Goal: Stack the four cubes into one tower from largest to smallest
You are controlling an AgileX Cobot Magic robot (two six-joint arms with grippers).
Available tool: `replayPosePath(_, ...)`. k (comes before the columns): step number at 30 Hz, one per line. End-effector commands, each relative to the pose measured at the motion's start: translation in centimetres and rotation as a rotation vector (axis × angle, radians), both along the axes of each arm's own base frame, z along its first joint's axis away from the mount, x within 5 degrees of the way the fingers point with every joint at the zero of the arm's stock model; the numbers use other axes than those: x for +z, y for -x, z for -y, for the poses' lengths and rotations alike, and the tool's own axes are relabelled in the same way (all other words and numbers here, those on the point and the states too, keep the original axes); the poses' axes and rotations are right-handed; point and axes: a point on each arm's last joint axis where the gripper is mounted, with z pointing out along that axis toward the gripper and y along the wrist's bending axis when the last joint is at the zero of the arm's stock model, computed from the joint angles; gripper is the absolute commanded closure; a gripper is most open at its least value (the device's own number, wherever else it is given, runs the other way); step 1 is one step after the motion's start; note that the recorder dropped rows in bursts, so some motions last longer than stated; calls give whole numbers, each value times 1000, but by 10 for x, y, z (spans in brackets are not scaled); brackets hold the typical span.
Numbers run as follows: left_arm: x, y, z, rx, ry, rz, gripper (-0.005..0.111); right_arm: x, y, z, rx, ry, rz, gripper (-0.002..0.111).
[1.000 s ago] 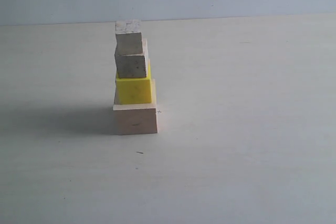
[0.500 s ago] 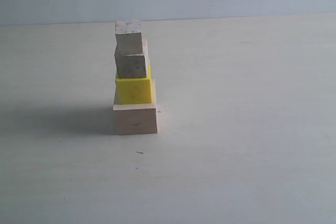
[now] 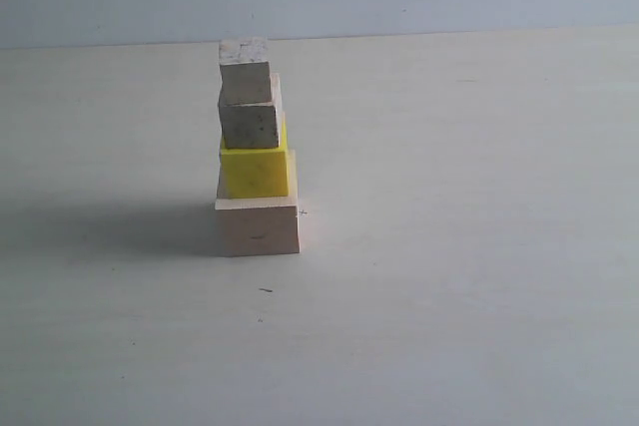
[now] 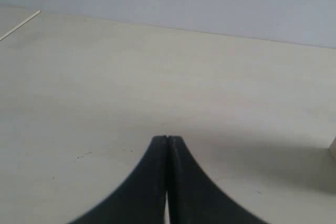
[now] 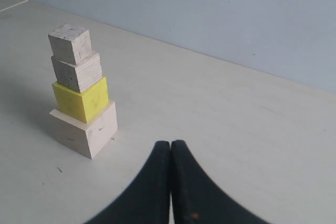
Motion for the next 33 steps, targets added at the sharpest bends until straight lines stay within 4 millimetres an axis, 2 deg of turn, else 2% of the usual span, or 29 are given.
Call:
replayPosePath(1, 0, 0, 0, 3, 16, 7, 107, 0, 0, 0, 4, -2, 11, 108)
replayPosePath(8, 0, 0, 0, 3, 16, 7, 107, 0, 0, 0, 4, -2, 11, 108)
replayPosePath(11, 0, 0, 0, 3, 16, 7, 107, 2, 3, 6, -43, -56, 16, 108)
replayPosePath(15, 0, 0, 0, 3, 16, 7, 107, 7, 10, 25, -228, -161, 37, 108)
replayPosePath(19, 0, 0, 0, 3, 16, 7, 107, 12, 26, 45, -470, -243, 121, 108)
replayPosePath(22, 0, 0, 0, 3, 16, 7, 107, 14, 39, 54, -605, -257, 192, 108)
replayPosePath(26, 0, 0, 0, 3, 16, 7, 107, 13, 46, 57, -707, -260, 248, 108)
replayPosePath(30, 0, 0, 0, 3, 16, 7, 107, 0, 45, 55, -693, -282, 387, 108)
replayPosePath(31, 0, 0, 0, 3, 16, 7, 107, -17, 41, 53, -666, -288, 430, 108)
replayPosePath(33, 0, 0, 0, 3, 16, 7, 107, -36, 37, 51, -640, -292, 449, 108)
